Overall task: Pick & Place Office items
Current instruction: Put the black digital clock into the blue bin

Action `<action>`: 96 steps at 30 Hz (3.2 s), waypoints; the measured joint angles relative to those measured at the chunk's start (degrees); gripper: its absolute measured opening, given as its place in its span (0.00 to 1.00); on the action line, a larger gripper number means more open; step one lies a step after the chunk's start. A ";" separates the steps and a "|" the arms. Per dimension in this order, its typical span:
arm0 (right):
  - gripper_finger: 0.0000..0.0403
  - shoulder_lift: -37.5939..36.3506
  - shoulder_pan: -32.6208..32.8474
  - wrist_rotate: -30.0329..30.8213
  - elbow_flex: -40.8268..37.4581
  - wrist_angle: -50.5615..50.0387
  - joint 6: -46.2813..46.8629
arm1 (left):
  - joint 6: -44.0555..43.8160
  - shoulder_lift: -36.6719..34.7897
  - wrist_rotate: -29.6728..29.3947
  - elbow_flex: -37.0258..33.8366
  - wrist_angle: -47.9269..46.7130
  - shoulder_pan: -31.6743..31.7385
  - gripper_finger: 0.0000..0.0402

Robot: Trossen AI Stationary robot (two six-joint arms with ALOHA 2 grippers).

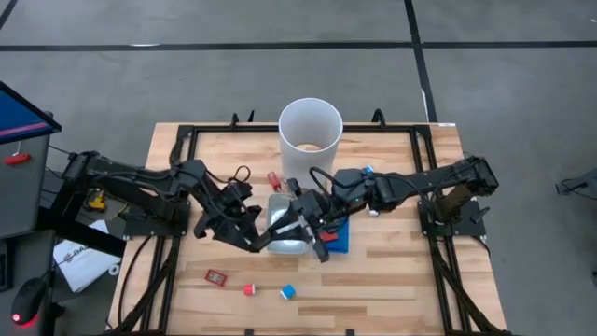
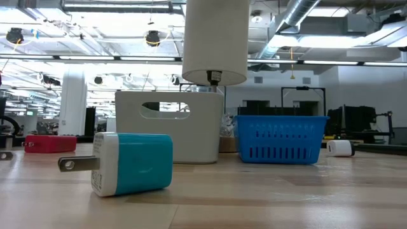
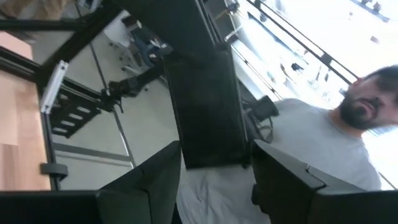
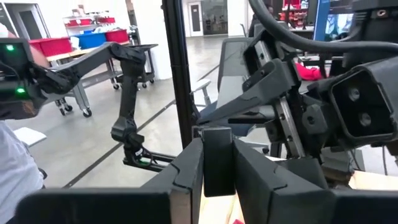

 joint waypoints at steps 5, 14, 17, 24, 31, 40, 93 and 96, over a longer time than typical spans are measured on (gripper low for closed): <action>0.17 -0.02 1.10 0.00 0.00 -1.23 1.17 | 1.86 -3.38 2.18 0.02 -7.64 -0.17 0.47; 0.17 -1.17 1.78 0.06 0.00 -19.59 8.15 | 11.35 -10.02 -6.66 0.02 -31.45 -0.21 0.48; 0.17 -1.25 2.55 0.14 0.00 -31.35 11.75 | 12.93 -10.91 -8.84 0.01 -34.06 -0.21 0.48; 0.17 -1.31 6.94 2.92 -0.06 -51.93 18.77 | 15.54 -11.15 -11.95 0.04 -37.44 -0.20 0.48; 0.17 -1.33 11.38 16.39 -0.04 -59.23 29.25 | 17.73 -11.17 -19.04 0.04 -45.21 -0.22 0.48; 0.13 -1.95 14.25 35.07 -2.18 -64.03 48.84 | 19.15 -11.17 -24.46 0.04 -48.52 -0.20 0.48; 0.17 -13.22 13.19 47.95 -50.90 -11.66 101.16 | 17.18 -11.17 -34.54 0.02 -46.99 0.14 0.48; 0.18 -13.22 13.21 47.91 -50.90 -11.66 100.73 | 17.18 -11.17 -34.56 0.02 -46.99 0.52 0.48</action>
